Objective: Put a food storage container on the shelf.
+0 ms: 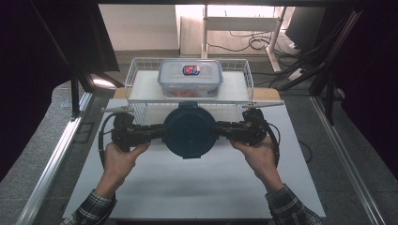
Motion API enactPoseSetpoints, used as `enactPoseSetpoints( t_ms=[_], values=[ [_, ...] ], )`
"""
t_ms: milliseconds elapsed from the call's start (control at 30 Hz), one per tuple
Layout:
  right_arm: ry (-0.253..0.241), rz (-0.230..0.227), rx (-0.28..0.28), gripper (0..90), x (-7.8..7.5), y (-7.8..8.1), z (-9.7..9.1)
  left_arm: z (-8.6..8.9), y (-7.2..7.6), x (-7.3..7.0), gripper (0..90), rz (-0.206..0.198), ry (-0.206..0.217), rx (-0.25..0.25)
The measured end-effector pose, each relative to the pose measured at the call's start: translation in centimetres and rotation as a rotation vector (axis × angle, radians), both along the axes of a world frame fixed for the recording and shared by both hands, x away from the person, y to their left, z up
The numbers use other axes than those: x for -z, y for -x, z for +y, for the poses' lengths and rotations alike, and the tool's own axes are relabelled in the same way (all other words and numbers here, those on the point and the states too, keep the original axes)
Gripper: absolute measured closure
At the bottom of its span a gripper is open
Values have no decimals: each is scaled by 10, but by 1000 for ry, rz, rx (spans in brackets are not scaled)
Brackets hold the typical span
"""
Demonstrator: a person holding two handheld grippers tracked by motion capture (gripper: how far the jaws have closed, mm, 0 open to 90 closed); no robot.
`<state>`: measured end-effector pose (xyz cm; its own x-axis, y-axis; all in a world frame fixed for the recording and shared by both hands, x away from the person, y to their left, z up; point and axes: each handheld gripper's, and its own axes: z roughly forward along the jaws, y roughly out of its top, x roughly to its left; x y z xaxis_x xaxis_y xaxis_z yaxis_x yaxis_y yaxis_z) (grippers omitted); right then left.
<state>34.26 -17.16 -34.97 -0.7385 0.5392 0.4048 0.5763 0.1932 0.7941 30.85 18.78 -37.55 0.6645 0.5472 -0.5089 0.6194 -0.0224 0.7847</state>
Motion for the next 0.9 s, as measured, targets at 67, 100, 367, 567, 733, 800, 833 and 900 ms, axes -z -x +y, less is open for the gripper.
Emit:
enactPoseSetpoints(
  t_ms=[67,100,367,567,733,800,833,900],
  values=[
    [-1,0,1,560,-2,-1,0,0,-2,-3,572,-1,0,0],
    [-4,-5,1,559,-8,-4,0,1,-5,-9,571,-4,1,1],
    [-26,-29,6,563,-33,-13,0,2,-12,-30,572,-26,5,2],
    [-32,-38,7,564,-50,-21,2,4,-22,-51,572,-39,4,0],
    [-37,-45,5,564,-63,-30,4,6,-29,-63,572,-42,3,-2],
    [-36,-46,4,564,-70,-34,5,8,-36,-71,572,-46,5,-2],
    [-36,-46,4,564,-70,-34,5,8,-36,-71,572,-46,5,-2],
    [-41,-52,7,564,-79,-41,7,10,-44,-81,572,-46,10,-3]
  ],
)
